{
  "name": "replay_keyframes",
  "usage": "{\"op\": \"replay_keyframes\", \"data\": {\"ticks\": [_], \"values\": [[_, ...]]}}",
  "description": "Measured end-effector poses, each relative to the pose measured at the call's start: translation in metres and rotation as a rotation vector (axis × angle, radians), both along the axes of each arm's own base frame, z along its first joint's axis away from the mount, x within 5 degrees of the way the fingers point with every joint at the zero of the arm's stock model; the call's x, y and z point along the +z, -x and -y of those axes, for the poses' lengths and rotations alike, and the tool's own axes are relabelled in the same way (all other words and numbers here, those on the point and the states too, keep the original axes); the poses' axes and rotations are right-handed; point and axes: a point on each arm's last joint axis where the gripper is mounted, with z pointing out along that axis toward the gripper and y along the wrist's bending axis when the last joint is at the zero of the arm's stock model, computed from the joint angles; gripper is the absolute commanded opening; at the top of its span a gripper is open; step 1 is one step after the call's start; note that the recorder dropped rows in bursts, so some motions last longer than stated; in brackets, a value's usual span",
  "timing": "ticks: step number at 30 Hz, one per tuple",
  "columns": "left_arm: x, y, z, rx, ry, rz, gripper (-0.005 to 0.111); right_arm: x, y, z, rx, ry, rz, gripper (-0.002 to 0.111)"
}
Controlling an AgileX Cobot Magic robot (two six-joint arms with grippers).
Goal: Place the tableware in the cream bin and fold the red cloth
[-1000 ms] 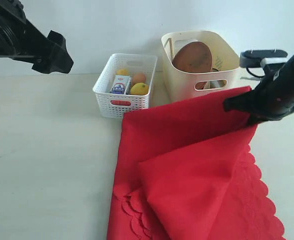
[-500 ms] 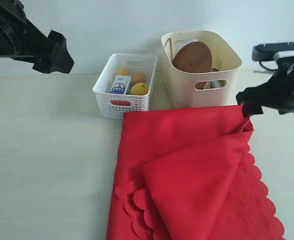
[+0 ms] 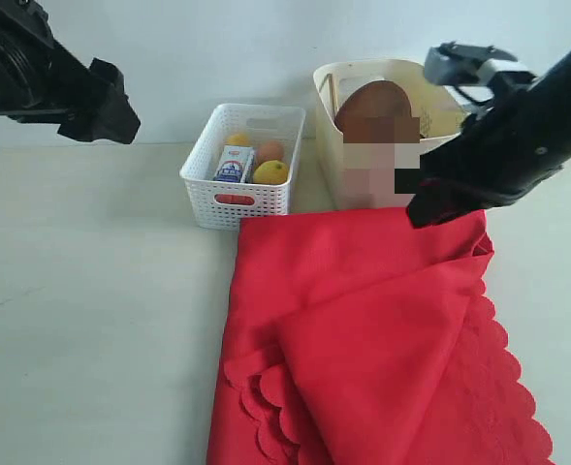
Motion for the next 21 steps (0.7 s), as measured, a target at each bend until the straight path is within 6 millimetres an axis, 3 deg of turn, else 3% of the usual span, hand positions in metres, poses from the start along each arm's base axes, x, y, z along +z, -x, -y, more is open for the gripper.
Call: {"op": "replay_keyframes", "data": {"ticks": [6,12,21], "values": [[-0.018,0.000,0.010,-0.071,0.010,-0.132,0.000,-0.037,-0.019,-0.048,0.094,0.027,-0.009,0.018],[-0.040,-0.002,0.028,-0.202,0.069,-0.266,0.000,-0.072,-0.043,-0.073,0.117,0.083,-0.045,0.014],[-0.079,-0.017,0.053,-0.381,0.137,-0.354,0.000,-0.113,-0.057,-0.071,0.097,0.210,-0.089,0.008]]}}
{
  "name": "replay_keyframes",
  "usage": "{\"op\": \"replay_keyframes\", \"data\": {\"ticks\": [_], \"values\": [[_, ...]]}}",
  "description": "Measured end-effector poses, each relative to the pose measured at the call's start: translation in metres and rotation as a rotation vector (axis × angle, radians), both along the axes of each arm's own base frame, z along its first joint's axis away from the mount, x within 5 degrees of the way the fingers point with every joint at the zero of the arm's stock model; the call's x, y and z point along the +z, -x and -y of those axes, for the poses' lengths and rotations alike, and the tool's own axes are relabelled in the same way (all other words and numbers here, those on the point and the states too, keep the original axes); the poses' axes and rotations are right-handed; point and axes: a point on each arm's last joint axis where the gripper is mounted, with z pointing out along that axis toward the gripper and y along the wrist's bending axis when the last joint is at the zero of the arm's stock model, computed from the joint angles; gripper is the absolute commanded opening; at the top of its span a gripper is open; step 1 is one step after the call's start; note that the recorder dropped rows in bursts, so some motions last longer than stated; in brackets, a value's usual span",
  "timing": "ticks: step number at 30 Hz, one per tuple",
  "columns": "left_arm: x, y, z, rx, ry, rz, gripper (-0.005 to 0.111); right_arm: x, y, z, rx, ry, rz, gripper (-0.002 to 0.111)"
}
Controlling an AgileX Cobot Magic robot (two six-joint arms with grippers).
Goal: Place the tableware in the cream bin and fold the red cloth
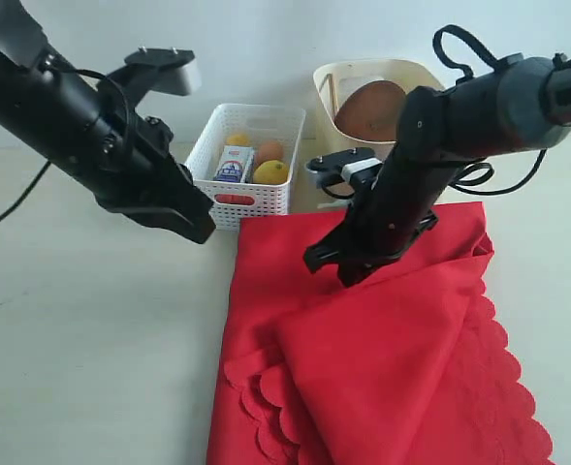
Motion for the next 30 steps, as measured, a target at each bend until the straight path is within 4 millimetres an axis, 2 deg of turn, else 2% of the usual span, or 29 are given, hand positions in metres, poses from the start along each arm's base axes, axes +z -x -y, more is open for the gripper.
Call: {"op": "replay_keyframes", "data": {"ticks": [7,16,25,30], "values": [[-0.048,-0.024,0.016,-0.022,0.037,-0.013,0.000,-0.009,0.006,0.005,0.038,0.066,-0.079,0.003],[-0.109,-0.036,0.027,-0.025,0.029,-0.117,0.000,-0.009,0.027,0.024,0.079,0.238,-0.200,0.002],[-0.132,-0.033,0.036,-0.034,0.019,-0.166,0.000,-0.005,0.074,0.059,0.021,0.409,-0.265,0.002],[-0.134,-0.031,0.038,-0.046,0.017,-0.181,0.000,0.001,0.102,0.081,-0.029,0.533,-0.325,0.002]]}}
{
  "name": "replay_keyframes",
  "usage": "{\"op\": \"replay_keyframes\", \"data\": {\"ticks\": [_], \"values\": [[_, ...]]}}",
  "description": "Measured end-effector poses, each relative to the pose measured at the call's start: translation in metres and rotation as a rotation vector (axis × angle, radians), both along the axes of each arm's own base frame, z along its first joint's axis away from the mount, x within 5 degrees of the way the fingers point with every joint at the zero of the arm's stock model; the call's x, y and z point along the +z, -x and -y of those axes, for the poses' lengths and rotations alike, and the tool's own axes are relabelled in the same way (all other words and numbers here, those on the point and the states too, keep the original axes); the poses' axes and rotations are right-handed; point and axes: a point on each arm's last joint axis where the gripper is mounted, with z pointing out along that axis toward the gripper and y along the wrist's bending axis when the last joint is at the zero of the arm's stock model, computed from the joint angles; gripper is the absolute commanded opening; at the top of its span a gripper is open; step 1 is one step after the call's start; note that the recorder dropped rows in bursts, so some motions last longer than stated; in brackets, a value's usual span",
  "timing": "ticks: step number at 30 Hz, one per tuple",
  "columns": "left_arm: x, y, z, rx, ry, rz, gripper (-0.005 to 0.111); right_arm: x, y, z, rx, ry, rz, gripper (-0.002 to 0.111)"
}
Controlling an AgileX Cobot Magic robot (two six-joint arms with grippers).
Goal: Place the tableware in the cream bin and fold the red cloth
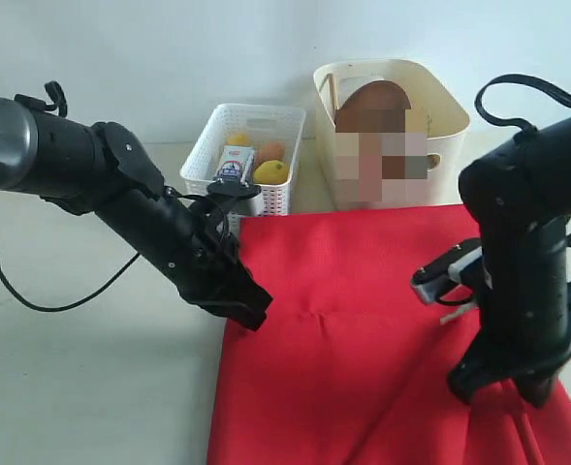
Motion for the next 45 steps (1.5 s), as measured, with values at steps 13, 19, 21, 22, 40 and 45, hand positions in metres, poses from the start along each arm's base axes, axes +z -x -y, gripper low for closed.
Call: {"op": "replay_keyframes", "data": {"ticks": [13,19,21,22,40,45], "values": [[0.000,0.006,0.004,-0.030,0.002,-0.026,0.000,0.045,0.011,-0.024,-0.071,-0.438,0.275,0.002],[-0.001,0.019,0.018,-0.119,-0.014,-0.022,0.000,0.020,0.004,-0.044,-0.059,-0.603,0.206,0.002],[-0.001,0.025,0.023,-0.162,-0.030,-0.015,0.000,0.008,0.000,-0.045,-0.057,-0.596,0.203,0.002],[-0.002,0.027,0.026,-0.181,-0.037,-0.010,0.000,0.001,-0.002,-0.046,-0.057,-0.589,0.207,0.002],[-0.014,0.034,0.029,-0.229,-0.110,-0.016,0.000,-0.017,-0.003,-0.018,-0.080,-0.221,0.147,0.002],[-0.022,0.033,0.028,-0.212,-0.133,-0.041,0.000,-0.011,0.006,-0.008,-0.077,-0.130,0.111,0.002]]}}
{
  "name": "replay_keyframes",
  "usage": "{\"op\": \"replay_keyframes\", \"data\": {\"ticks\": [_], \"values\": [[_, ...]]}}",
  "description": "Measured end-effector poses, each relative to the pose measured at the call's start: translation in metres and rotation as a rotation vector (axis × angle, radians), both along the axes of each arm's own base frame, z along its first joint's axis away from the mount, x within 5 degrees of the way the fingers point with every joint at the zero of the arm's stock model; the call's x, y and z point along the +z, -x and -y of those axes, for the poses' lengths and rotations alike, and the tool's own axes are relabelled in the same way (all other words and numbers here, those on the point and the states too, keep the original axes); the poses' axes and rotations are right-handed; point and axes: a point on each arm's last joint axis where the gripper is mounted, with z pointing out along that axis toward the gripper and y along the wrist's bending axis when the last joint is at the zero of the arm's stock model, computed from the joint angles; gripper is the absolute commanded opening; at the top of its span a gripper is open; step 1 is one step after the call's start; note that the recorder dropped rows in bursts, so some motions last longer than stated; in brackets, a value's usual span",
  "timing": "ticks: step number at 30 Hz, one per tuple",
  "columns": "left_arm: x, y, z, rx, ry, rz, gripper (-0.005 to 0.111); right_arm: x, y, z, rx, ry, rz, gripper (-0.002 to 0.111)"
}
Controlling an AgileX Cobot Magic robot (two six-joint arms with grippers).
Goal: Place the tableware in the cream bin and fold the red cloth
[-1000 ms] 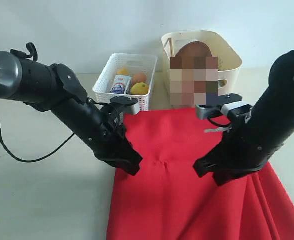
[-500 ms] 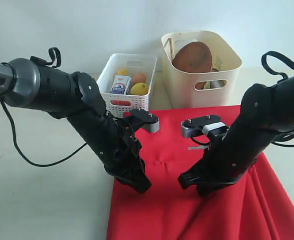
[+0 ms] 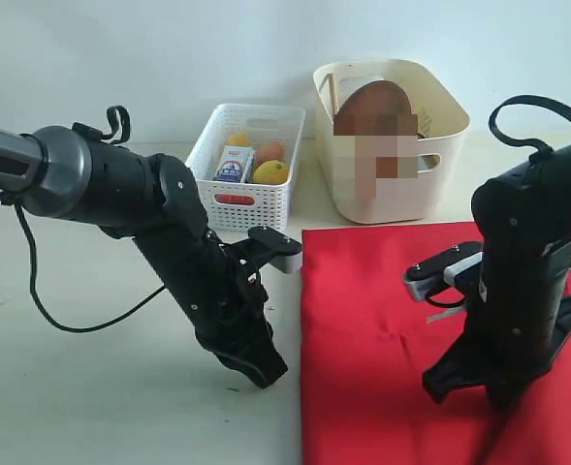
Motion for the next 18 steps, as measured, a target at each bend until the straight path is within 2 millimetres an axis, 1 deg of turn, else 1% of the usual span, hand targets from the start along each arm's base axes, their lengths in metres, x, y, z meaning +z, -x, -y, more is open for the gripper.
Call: {"op": "replay_keyframes", "data": {"ticks": [4,7,9,11,14,15,18], "values": [[0.000,0.000,0.000,0.003,0.001,-0.003,0.000,0.011,0.002,0.002,-0.002,0.001,0.019,0.002],[0.005,0.000,0.001,0.004,0.009,0.019,0.000,0.011,0.003,-0.002,-0.006,-0.039,0.014,0.002],[0.015,-0.001,0.001,0.006,0.026,0.047,0.000,0.010,0.002,-0.005,-0.008,-0.077,0.019,0.002],[0.031,-0.001,0.001,0.016,0.057,0.079,0.000,0.006,0.000,-0.010,-0.016,-0.124,0.028,0.002],[0.052,0.002,0.005,0.022,0.127,0.099,0.000,-0.004,-0.003,-0.015,-0.023,-0.159,0.037,0.002],[0.056,0.004,0.006,0.013,0.148,0.097,0.000,-0.006,-0.003,-0.015,-0.023,-0.161,0.029,0.002],[0.059,0.012,0.015,-0.032,0.178,0.094,0.000,-0.008,-0.004,-0.018,-0.016,-0.188,0.022,0.002]]}}
